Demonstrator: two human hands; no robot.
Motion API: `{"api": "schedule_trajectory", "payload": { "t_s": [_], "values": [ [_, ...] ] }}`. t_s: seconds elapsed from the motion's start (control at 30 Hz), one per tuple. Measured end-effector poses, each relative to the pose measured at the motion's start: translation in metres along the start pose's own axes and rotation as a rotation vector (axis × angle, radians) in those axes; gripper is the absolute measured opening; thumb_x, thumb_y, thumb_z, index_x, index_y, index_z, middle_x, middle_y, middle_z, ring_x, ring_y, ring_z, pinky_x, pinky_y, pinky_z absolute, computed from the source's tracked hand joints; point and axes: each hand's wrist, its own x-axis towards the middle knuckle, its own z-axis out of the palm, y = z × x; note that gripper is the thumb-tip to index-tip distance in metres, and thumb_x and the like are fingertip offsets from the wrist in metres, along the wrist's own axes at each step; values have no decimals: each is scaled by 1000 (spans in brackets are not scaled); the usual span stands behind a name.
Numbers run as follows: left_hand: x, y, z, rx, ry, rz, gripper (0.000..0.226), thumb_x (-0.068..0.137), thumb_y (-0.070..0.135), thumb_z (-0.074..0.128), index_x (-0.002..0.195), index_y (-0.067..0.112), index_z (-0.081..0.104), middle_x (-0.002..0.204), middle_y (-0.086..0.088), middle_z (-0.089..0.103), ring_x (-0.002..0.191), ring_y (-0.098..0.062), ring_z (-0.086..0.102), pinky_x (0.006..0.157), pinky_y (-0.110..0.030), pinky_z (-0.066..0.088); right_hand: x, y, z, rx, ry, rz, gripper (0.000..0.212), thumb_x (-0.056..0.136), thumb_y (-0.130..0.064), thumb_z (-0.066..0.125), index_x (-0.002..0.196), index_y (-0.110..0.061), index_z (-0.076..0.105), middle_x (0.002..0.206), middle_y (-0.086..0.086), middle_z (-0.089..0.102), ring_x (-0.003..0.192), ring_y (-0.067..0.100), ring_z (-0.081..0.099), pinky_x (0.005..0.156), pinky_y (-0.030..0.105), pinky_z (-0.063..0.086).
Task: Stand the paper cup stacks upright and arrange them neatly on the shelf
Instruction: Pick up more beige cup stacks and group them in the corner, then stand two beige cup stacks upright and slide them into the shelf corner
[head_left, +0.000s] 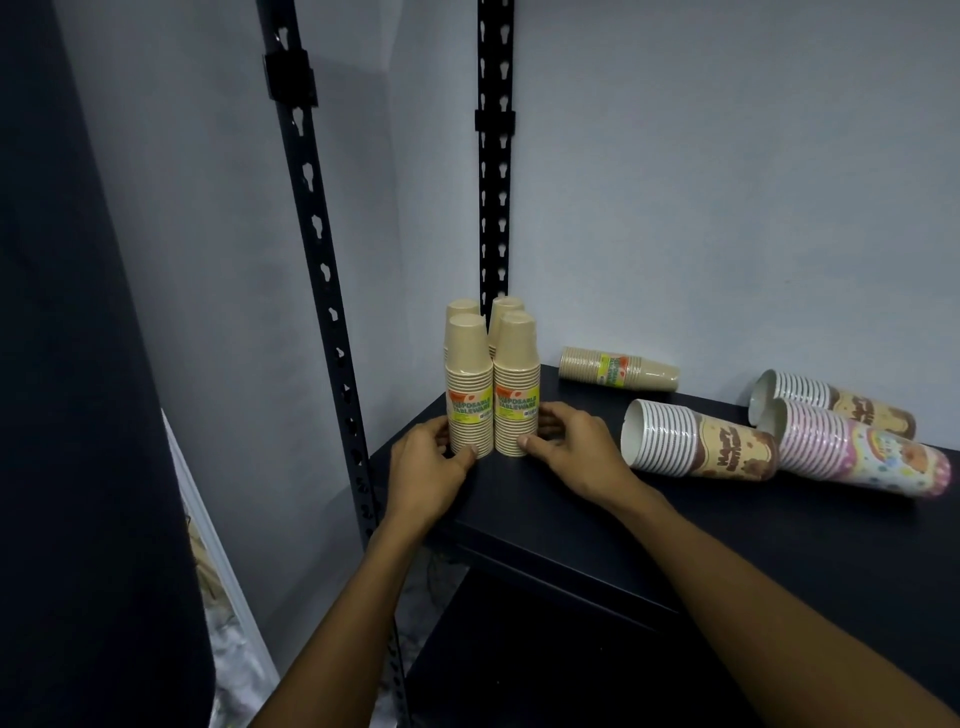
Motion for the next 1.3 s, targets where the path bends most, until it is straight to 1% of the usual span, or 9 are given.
{"api": "schedule_trajectory", "payload": {
  "t_s": [0.2,0.33,0.47,0.6,0.83,0.93,1.03,1.17,1.3],
  "values": [
    [-13,4,-2,17,137,-35,55,78,21,75,126,3,56,115,-9,64,103,-18,60,83,-22,47,-20,-4,-8,-140,-27,-84,47,89,-23,66,133,-15,53,126,1,63,113,13,59,98,28,48],
    [-38,8,3,40,199,90,27,81,12,70,107,8,63,100,-4,62,86,-12,57,73,-18,45,-44,-8,-16,-281,-50,-163,45,90,-22,62,134,-15,53,131,1,60,118,16,55,96,20,40],
    [-54,15,14,162,44,289,10,83,11,66,92,11,66,92,1,61,82,-6,51,74,-23,45,-67,-7,-29,-388,-112,-175,39,92,-27,60,129,-14,59,132,1,60,121,15,54,102,25,41],
    [-52,34,22,272,-174,418,14,86,22,62,97,16,67,101,4,64,96,-11,56,83,-27,47,-91,1,-51,-431,-155,-158,30,92,-29,59,117,-15,68,131,-1,61,121,11,55,102,25,43],
    [-17,82,47,295,-292,553,25,88,22,61,110,11,66,112,-5,66,104,-18,59,89,-30,48,-123,10,-127,-520,-8,-111,20,89,-24,60,101,-14,73,101,-2,73,90,11,65,82,34,53],
    [5,101,65,292,-293,541,26,86,22,62,109,12,67,111,-5,67,104,-20,60,89,-31,47,-122,14,-159,-498,118,-61,16,89,-20,60,95,-12,74,88,-1,73,77,11,64,73,34,53],
    [29,118,82,199,-251,434,22,83,17,62,103,11,70,103,-6,70,95,-21,63,83,-31,49,-107,21,-185,-502,228,-4,16,90,-18,59,93,-12,74,87,-2,73,77,12,65,72,34,53],
    [64,123,114,165,-274,313,21,83,14,62,103,9,69,100,-9,69,92,-22,62,79,-27,46,-78,35,-207,-651,280,88,24,92,-20,54,108,-11,70,109,4,70,100,21,62,76,27,40],
    [97,115,144,202,-296,216,29,82,15,61,111,12,64,111,-10,65,97,-24,60,81,-31,48,-42,58,-220,-701,256,152,36,93,-31,52,123,-12,60,125,5,63,114,23,56,94,36,46]
  ]
}}
